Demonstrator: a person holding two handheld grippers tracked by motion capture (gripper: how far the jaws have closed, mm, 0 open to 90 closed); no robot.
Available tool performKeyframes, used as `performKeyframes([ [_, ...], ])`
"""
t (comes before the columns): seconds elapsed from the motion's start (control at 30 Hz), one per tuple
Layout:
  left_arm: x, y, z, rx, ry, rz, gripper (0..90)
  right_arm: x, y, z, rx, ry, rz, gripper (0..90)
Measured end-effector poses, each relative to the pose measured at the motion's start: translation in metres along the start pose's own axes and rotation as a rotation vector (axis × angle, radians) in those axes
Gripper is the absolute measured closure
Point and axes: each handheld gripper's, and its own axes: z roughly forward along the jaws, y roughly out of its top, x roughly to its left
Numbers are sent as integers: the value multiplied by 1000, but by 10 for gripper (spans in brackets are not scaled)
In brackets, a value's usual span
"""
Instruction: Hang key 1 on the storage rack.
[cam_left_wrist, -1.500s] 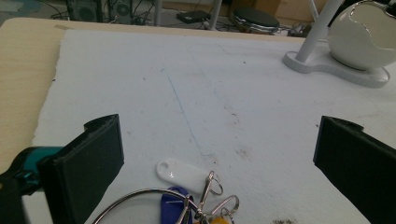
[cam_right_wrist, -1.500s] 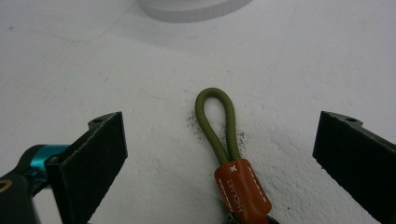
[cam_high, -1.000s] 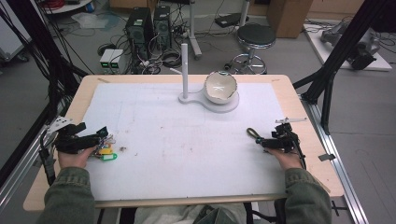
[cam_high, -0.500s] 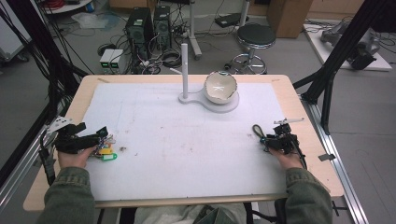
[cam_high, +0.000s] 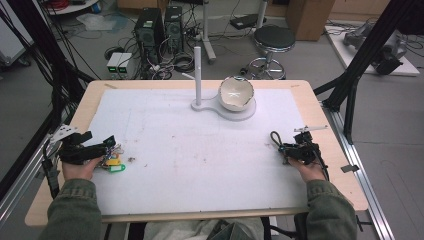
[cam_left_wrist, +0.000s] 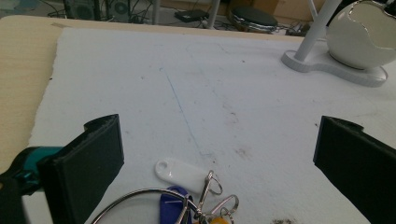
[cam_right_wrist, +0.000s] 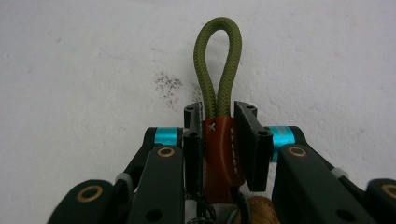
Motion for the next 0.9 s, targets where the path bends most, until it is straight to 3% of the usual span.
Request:
performKeyframes([
  [0.4, 0, 0, 0, 6, 2, -1, 21, 3, 14, -18, -75, 29, -6, 739],
  [0.53, 0, 0, 0, 9, 4, 4, 21, 3, 20, -28, -115, 51, 17, 740],
  [0.9, -1, -1, 0, 11, 4, 4, 21, 11, 34, -36, -149, 101, 31, 739],
])
